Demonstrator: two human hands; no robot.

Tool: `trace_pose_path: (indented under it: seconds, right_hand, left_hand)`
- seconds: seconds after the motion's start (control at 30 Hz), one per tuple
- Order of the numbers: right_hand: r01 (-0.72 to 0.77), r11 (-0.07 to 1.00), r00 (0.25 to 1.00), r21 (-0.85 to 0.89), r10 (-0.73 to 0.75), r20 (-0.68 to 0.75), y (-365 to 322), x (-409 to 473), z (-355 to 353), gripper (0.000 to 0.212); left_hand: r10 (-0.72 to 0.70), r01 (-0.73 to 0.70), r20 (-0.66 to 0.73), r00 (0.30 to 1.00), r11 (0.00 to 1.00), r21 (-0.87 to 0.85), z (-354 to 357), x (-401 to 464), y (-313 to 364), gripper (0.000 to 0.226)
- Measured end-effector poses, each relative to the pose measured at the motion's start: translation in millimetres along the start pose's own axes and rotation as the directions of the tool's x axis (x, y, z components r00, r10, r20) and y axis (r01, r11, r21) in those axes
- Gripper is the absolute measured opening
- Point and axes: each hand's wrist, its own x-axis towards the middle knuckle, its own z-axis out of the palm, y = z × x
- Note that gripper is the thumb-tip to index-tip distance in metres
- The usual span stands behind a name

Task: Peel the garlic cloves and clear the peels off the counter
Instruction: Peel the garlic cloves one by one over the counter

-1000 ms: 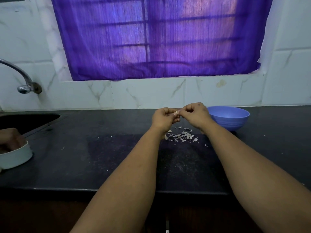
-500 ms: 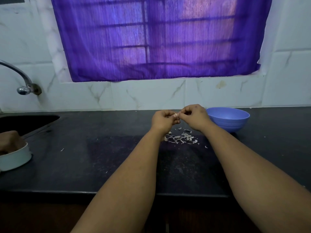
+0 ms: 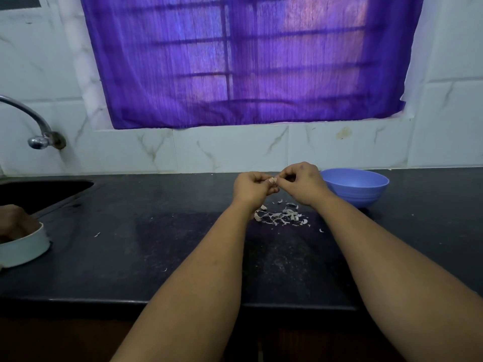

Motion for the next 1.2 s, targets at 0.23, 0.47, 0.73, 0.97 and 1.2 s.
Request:
trace_pose_path:
  seconds: [0.23,0.47,0.73,0.97,1.2]
  right_hand:
    - [-0.005,1.0,1.0,0.003,0.005,0.018,2.4,1.1,2.3,0.011]
    - [-0.042,0.999,0.998,-0.021,0.043,0.054,2.1,0.9,2.9,0.016]
    - [-0.1,0.995,0.989,0.008,0.098,0.115,0.9,-1.2,0.4,0.018]
    - [-0.173,0.983,0.981,0.062,0.167,0.096,-3.6,-0.3,0.4,0.015]
    - [-0.224,0.955,0.973,0.193,0.206,0.108,-4.8,-1.5,-2.9,0.033]
  left_hand:
    - [0.014,-0.013,-0.005,1.0,0.999,0.043,1.8,-1.9,-0.1,0.008]
    - [-0.007,0.007,0.007,1.0,1.0,0.024,2.0,-1.7,-1.9,0.011]
    - [-0.063,0.064,0.029,0.998,0.997,-0.042,3.0,-2.8,0.3,0.01]
    - [-0.084,0.084,0.027,0.996,0.996,0.013,5.8,-6.6,7.7,0.012]
    - [-0.135,0.135,-0.031,0.99,0.991,0.003,5.1,-7.9,12.1,0.02]
